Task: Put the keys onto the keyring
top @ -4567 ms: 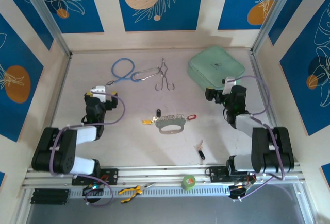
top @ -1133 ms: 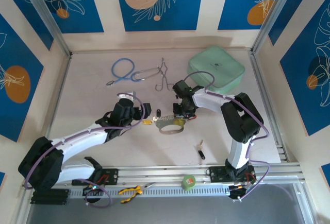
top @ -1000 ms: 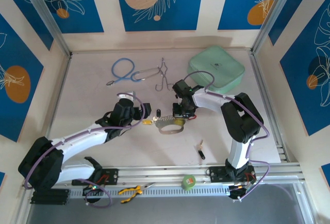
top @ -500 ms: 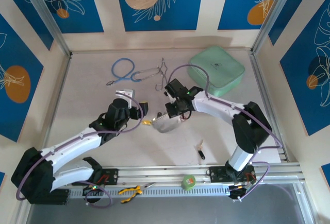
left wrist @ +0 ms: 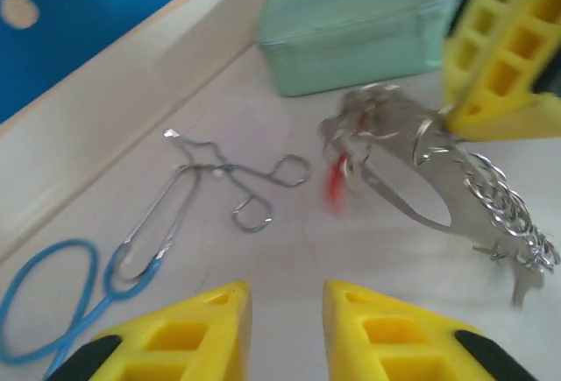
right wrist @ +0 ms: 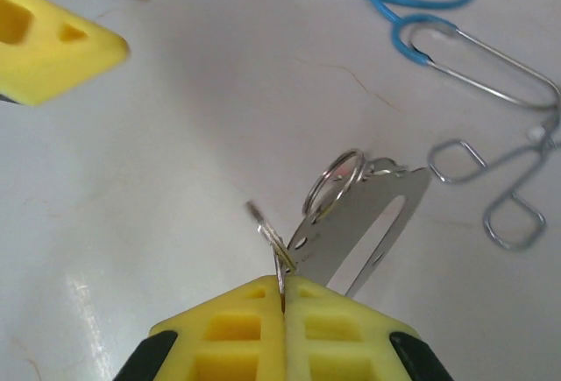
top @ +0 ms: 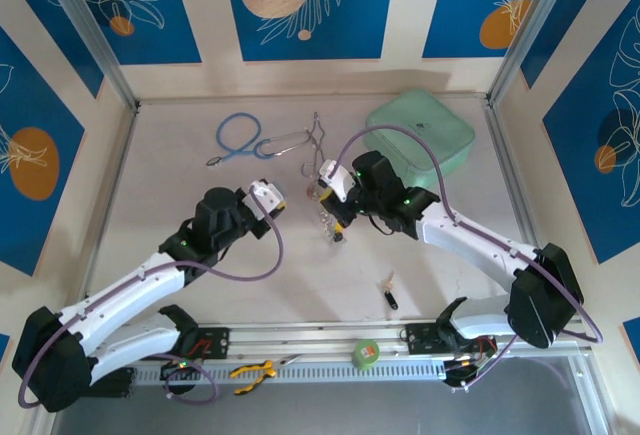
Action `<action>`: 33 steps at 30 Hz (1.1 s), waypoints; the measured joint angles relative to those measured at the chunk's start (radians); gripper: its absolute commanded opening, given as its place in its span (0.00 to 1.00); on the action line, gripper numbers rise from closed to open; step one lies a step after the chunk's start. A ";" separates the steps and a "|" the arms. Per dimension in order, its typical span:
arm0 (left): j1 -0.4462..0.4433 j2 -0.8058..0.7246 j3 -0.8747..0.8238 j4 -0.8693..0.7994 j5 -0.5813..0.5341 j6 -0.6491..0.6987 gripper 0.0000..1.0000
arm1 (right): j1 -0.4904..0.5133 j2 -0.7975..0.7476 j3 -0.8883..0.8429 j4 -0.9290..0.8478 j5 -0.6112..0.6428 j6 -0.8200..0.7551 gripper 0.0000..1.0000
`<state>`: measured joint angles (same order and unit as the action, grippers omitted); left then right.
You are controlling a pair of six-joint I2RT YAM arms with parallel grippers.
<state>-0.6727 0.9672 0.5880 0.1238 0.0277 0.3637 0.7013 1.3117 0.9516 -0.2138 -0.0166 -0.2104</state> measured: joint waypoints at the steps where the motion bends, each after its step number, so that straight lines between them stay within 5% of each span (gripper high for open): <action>1: 0.000 0.000 0.000 -0.003 0.031 0.027 0.19 | -0.003 -0.002 -0.003 0.002 -0.024 -0.019 0.00; 15: 0.000 0.031 -0.097 0.072 0.501 0.132 0.00 | 0.003 -0.016 -0.033 -0.008 -0.252 -0.204 0.00; 23: -0.003 0.085 -0.127 0.169 0.550 0.095 0.01 | 0.029 -0.016 -0.029 -0.071 -0.257 -0.238 0.00; 28: -0.003 0.102 -0.129 0.203 0.568 0.083 0.10 | 0.043 -0.016 -0.022 -0.101 -0.255 -0.262 0.00; 33: -0.004 0.103 -0.129 0.212 0.581 0.072 0.06 | 0.050 -0.016 -0.015 -0.117 -0.240 -0.273 0.00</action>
<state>-0.6765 1.0706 0.4591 0.3355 0.6083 0.4358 0.7509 1.2961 0.9367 -0.3309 -0.2562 -0.4831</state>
